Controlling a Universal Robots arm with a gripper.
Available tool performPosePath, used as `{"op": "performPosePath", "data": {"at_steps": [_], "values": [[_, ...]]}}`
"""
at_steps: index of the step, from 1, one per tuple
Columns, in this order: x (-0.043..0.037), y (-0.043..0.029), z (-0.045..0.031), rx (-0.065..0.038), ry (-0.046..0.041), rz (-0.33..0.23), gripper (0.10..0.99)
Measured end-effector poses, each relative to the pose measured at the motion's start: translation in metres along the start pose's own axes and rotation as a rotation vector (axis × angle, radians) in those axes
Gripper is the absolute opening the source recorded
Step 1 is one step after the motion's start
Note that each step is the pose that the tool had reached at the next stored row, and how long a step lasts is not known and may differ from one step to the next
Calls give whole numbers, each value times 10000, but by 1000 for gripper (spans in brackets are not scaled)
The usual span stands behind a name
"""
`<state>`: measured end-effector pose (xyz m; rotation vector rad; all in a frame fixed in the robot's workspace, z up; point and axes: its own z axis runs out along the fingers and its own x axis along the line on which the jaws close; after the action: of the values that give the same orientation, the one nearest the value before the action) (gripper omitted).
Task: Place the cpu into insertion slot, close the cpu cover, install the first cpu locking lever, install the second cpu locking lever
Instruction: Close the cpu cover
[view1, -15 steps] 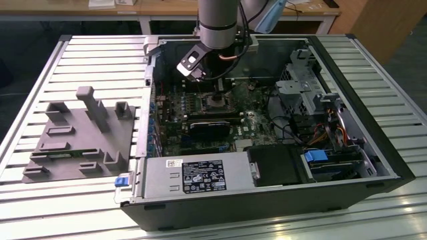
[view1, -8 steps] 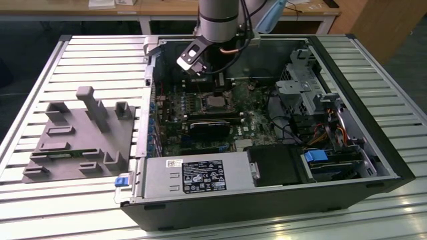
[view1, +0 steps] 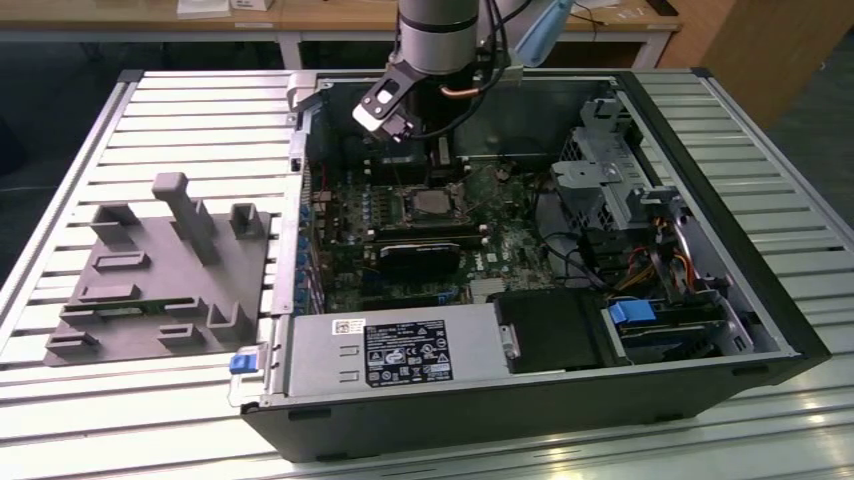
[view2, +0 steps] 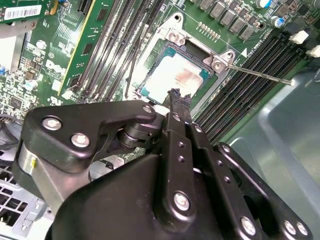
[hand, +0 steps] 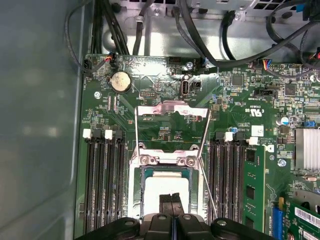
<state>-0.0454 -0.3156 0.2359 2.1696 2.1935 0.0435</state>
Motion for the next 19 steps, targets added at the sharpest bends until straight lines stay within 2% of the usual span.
{"op": "performPosePath", "data": {"at_steps": [10, 19], "values": [[-1, -2, -12, -2, -5, -1, 102], [-3, 6, -151, -6, 0, 0, 102]]}}
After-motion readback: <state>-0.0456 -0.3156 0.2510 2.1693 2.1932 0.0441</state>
